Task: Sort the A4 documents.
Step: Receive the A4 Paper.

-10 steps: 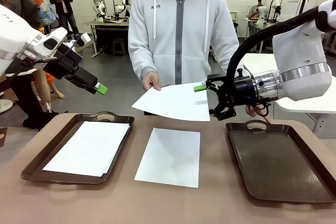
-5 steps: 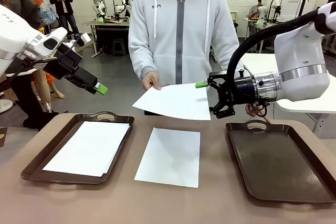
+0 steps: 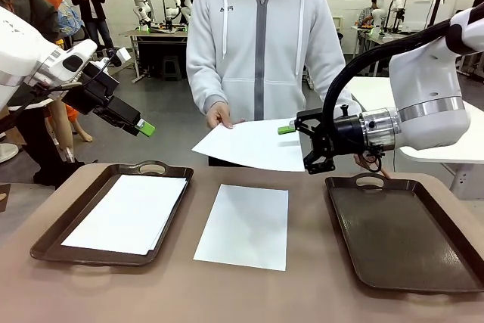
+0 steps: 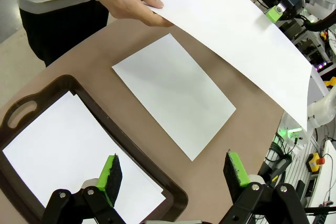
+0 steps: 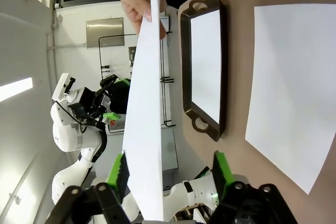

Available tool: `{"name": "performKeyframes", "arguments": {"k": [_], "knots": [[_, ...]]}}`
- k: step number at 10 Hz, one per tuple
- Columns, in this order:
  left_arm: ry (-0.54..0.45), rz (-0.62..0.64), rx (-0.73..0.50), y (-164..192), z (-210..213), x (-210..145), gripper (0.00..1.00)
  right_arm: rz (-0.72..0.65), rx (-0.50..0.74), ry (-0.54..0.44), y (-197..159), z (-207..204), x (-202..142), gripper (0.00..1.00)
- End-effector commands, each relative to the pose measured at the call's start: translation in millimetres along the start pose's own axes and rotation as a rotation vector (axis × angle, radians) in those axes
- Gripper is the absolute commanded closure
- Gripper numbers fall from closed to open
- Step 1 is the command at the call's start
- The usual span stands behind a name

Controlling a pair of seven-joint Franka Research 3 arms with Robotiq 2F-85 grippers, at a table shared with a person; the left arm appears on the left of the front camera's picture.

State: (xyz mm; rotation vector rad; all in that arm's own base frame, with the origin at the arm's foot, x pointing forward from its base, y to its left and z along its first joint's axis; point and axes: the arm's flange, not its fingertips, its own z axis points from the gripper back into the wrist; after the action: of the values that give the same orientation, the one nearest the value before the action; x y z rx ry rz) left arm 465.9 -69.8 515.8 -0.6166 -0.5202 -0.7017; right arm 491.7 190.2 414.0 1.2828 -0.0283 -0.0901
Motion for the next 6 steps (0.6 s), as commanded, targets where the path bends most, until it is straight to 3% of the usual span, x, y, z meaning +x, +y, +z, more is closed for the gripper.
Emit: {"name": "performKeyframes", "arguments": {"k": [1, 6], "knots": [[-0.004, 0.000, 0.004, 0.4, 1.0, 0.3, 0.00, 0.017, -0.003, -0.034, -0.4, 0.4, 1.9, 0.37], [-0.004, 0.000, 0.004, 0.4, 1.0, 0.3, 0.00, 0.013, 0.022, -0.038, -1.8, 1.5, 6.5, 0.82]]}}
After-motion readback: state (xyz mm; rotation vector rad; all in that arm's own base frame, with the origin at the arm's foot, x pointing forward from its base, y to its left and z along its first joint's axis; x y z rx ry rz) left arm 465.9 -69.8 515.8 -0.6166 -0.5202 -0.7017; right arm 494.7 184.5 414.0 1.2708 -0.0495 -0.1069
